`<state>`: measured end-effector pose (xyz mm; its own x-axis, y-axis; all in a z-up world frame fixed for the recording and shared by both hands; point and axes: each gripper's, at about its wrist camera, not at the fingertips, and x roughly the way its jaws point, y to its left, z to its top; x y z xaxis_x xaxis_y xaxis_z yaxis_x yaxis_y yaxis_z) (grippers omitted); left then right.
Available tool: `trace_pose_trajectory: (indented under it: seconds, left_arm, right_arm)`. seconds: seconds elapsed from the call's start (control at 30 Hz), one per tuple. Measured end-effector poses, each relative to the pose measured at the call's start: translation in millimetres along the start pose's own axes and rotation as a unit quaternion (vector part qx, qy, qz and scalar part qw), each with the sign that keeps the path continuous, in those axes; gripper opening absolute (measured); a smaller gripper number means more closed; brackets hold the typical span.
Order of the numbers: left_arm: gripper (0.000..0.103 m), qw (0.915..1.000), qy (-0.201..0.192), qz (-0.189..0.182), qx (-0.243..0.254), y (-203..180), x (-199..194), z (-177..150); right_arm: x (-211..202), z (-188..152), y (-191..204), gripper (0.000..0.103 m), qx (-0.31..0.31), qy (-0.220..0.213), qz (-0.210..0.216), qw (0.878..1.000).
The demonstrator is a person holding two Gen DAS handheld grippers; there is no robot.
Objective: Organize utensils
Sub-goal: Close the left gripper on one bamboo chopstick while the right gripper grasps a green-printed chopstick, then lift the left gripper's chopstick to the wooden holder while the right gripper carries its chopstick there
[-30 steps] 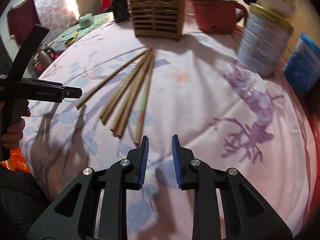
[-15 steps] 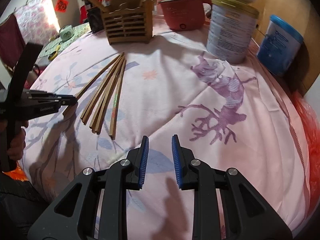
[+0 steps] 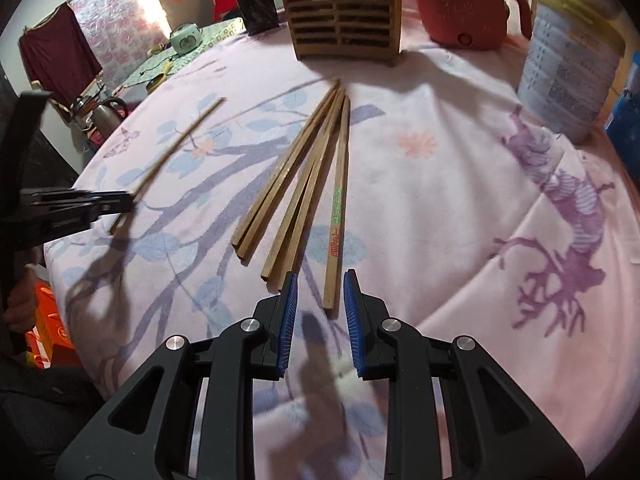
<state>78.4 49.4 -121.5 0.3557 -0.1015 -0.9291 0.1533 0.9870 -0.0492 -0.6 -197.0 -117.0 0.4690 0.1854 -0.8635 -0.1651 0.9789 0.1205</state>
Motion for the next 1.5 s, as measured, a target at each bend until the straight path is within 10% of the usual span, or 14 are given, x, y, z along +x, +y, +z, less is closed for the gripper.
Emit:
trace_pose_trajectory:
  seconds: [0.2, 0.73, 1.5]
  left_arm:
    - [0.005, 0.9999, 0.005, 0.004, -0.01, 9, -3, -7]
    - [0.005, 0.9961, -0.039, -0.048, 0.062, -47, -22, 31]
    - [0.005, 0.9881, -0.119, -0.075, 0.062, -52, -128, 93]
  right_arm:
    - [5, 1, -4, 0.007, 0.008, -0.006, -0.009, 1.0]
    - [-77, -4, -26, 0.007, 0.044, -0.1, -0.071, 0.991]
    - [-167, 79, -13, 0.007, 0.023, -0.241, -0.032, 0.97]
